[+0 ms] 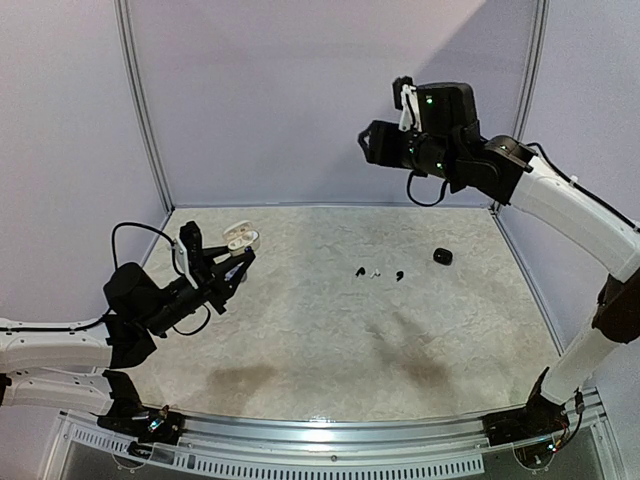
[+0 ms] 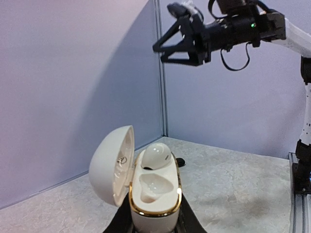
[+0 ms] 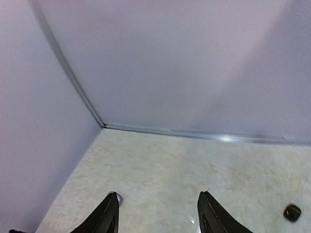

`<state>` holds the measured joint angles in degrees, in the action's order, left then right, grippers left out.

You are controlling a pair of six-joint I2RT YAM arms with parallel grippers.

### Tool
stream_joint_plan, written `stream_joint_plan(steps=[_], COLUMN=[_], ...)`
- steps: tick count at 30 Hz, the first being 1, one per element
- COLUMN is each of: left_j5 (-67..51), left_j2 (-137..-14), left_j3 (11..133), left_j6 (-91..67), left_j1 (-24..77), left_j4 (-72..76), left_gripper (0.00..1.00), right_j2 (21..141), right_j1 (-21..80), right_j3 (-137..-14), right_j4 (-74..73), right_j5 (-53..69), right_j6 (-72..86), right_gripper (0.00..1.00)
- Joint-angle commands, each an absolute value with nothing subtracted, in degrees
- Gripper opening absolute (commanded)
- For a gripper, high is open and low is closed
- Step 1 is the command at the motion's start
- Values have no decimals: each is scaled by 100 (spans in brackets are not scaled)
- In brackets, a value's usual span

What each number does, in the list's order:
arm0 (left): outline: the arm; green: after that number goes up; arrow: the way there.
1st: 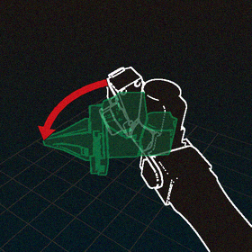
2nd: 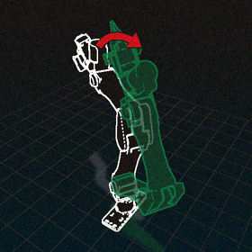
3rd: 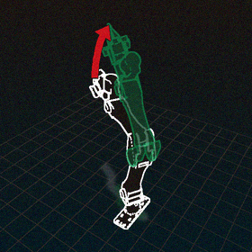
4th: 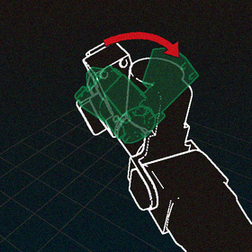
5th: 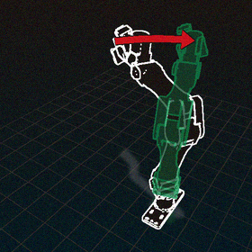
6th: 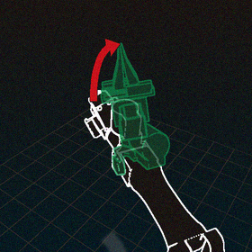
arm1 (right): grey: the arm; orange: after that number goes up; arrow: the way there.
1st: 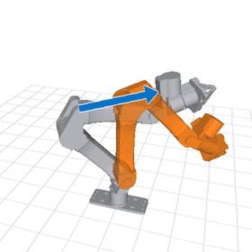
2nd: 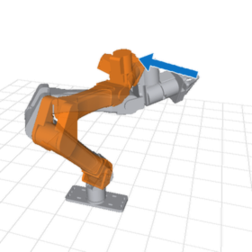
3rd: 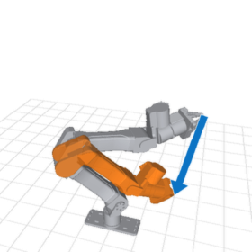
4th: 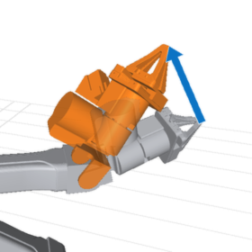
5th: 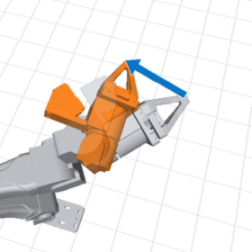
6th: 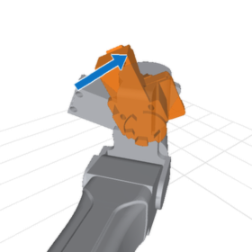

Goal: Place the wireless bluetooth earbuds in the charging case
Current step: Move the left earbud to the center of the board.

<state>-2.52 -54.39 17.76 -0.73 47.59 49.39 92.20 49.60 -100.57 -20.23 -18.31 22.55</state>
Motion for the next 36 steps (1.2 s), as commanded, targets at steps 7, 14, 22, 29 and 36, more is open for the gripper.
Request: stream_joint_plan(steps=[7, 14, 22, 29, 36], left_j5=[-306, -335, -360, -374, -390], left_j2=[-5478, -5487, -5500, -5494, -5501], left_j3=[1846, 1854, 1850, 1855, 1855], left_j6=[-131, -123, -121, -131, -132], left_j1=[4729, 4720, 4703, 4676, 4676], left_j4=[4784, 4746, 4729, 4711, 4711], left_gripper=[0, 0, 0, 0, 0], right_j2=[11090, 12860, 14067, 14454, 14549], right_j1=[4062, 3860, 3692, 3650, 3661], right_j3=[-10711, -11818, -12600, -12657, -12399], right_j4=[-5429, -5885, -5824, -5780, -5758], right_j5=[-1684, -1553, -1513, -1571, -1208], right_j6=[4482, 4000, 3792, 3745, 3804], right_gripper=[58, 62, 57, 46, 31])
